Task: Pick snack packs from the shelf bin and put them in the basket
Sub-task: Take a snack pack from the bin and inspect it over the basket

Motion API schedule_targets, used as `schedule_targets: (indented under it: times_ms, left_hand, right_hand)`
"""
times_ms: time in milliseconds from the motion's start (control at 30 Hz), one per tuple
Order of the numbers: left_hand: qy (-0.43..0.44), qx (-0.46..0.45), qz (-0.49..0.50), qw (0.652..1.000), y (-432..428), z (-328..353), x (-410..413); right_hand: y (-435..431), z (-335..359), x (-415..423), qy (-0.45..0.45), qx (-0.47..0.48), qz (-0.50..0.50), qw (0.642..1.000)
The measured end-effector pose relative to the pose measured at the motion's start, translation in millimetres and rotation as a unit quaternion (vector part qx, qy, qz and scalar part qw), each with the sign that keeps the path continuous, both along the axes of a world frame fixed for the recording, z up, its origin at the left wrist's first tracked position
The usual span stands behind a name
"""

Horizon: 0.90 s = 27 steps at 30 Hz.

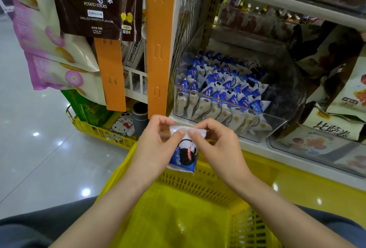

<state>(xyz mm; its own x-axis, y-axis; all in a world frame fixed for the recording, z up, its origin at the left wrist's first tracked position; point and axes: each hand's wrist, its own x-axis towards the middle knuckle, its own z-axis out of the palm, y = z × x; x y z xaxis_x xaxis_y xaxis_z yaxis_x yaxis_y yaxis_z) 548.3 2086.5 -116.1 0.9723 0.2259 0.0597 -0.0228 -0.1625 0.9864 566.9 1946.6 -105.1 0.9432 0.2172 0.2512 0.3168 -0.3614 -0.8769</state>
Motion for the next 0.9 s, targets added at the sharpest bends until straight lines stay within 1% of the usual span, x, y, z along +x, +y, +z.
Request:
schedule_targets:
  times_ms: [67,100,133,167,233,300,400,467,533,600,667,733,800,900]
  left_hand:
    - [-0.047,0.107,0.021,0.993,0.5,-2.0,-1.4]
    - [-0.074,0.162,0.013,0.984,-0.3,-2.0,-3.0]
    - [-0.093,0.199,-0.001,0.976,-1.7,-2.9,-4.3]
    - [-0.096,0.212,-0.018,0.973,-3.2,-3.7,-5.7]
    - [-0.065,0.186,-0.048,0.979,-5.2,-6.5,-6.9]
    - [-0.027,0.138,-0.059,0.988,-5.2,-8.0,-4.5]
    - [0.025,0.009,-0.052,0.998,-4.8,-5.1,0.8]
    - [0.059,-0.081,-0.049,0.994,-5.6,-3.2,1.8]
    - [0.086,-0.133,-0.045,0.986,-7.0,-1.7,1.5]
    - [0.091,-0.171,-0.044,0.980,-7.5,-0.5,1.4]
    - [0.085,-0.189,-0.046,0.977,-6.6,1.3,1.3]
    - [0.072,-0.180,-0.058,0.979,-6.0,1.7,0.6]
    - [0.063,-0.159,-0.074,0.982,-6.4,1.0,-0.8]
    - [0.063,-0.154,-0.061,0.984,-7.5,-0.4,-1.4]
  right_hand:
    - [-0.2,-1.6,3.6,0.065,0.054,-0.030,0.996]
    - [-0.8,-2.3,5.3,0.090,0.077,-0.039,0.992]
    - [-0.9,-2.6,6.6,0.108,0.094,-0.045,0.989]
    - [-1.1,-2.8,7.4,0.120,0.110,-0.049,0.985]
    - [-1.2,-3.6,8.0,0.146,0.142,-0.039,0.978]
    - [-0.1,-4.0,6.8,0.170,0.157,0.001,0.973]
    - [3.0,-3.1,4.9,0.147,0.108,0.059,0.981]
    - [5.4,-1.5,3.5,0.129,0.086,0.078,0.985]
    - [6.2,-1.5,2.5,0.119,0.078,0.080,0.987]
    - [6.4,-3.5,1.0,0.102,0.068,0.068,0.990]
    - [7.2,-5.3,-0.4,0.093,0.079,0.053,0.991]
    - [7.4,-5.3,-1.1,0.084,0.082,0.040,0.992]
    - [6.2,-4.8,-0.9,0.065,0.053,0.033,0.996]
    - [5.0,-4.9,-0.7,0.057,0.017,0.028,0.998]
